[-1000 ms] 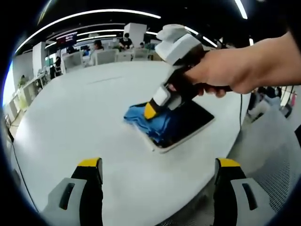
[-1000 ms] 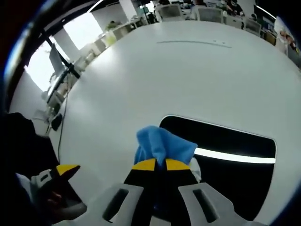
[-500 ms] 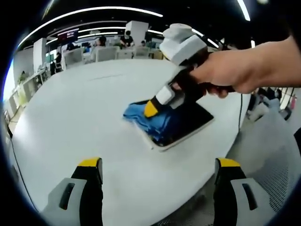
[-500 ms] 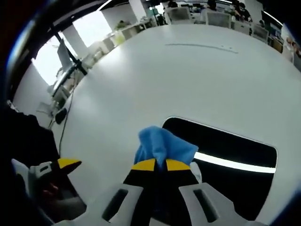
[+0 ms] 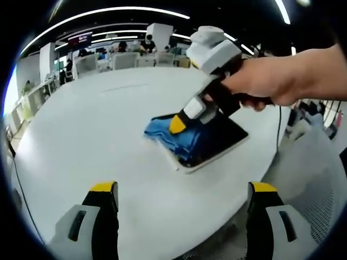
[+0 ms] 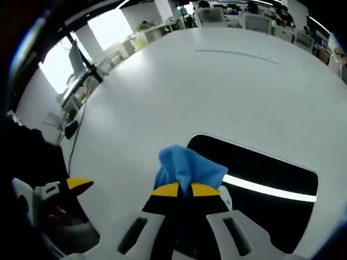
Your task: Wipe the mirror surface with the cleaning cloth until all visible marks leave the cleaned area.
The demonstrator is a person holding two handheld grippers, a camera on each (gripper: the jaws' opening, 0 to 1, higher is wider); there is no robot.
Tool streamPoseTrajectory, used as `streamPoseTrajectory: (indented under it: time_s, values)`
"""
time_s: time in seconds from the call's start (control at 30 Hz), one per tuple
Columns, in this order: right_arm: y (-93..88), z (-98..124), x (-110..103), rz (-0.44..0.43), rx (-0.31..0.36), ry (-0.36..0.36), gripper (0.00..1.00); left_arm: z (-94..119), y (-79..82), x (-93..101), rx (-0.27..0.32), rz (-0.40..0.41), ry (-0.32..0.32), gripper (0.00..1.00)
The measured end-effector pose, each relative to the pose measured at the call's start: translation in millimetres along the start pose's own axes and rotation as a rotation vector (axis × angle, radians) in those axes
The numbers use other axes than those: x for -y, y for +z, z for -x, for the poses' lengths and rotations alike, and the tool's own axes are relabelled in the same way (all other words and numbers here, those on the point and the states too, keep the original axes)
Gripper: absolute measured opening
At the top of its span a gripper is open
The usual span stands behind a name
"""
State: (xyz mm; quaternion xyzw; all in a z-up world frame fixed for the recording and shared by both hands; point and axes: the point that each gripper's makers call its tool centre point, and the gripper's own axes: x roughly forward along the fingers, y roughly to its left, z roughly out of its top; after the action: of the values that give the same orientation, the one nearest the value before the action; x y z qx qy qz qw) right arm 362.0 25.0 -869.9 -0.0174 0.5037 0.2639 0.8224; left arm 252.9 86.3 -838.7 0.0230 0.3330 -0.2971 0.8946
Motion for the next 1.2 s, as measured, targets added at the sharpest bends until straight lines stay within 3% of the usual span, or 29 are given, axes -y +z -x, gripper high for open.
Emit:
streamPoseTrajectory:
  time_s: [0.23, 0.73, 0.83, 0.9, 0.97, 1.2]
  values:
    - [-4.1, 4.0, 6.2, 0.011, 0.006, -0.002, 0.01, 0.7, 1.6, 0.6, 0.011, 0.005, -0.003, 0.99]
    - [-18.2, 22.3, 43.6, -0.025, 0.021, -0.003, 0.01, 0.3, 8.8, 5.2, 0.045, -0.066, -0.019, 0.99]
    - [-21.2, 27.0, 54.0, -0.046, 0.025, 0.001, 0.01, 0.2, 8.3, 3.6, 0.045, -0.049, -0.015, 0.99]
    - [-23.6, 30.1, 58.7, -0.049, 0.025, -0.001, 0.01, -2.4, 1.1, 12.5, 0.014, 0.003, -0.064, 0.99]
    - [-25.6, 32.5, 63.3, -0.042, 0.023, -0.004, 0.01, -1.9, 1.3, 8.1, 0.009, -0.028, -0.041, 0.99]
    - [-28.9, 37.6, 74.3, -0.055, 0.028, 0.005, 0.01, -0.5, 5.0, 6.0, 0.029, -0.020, -0.030, 0.99]
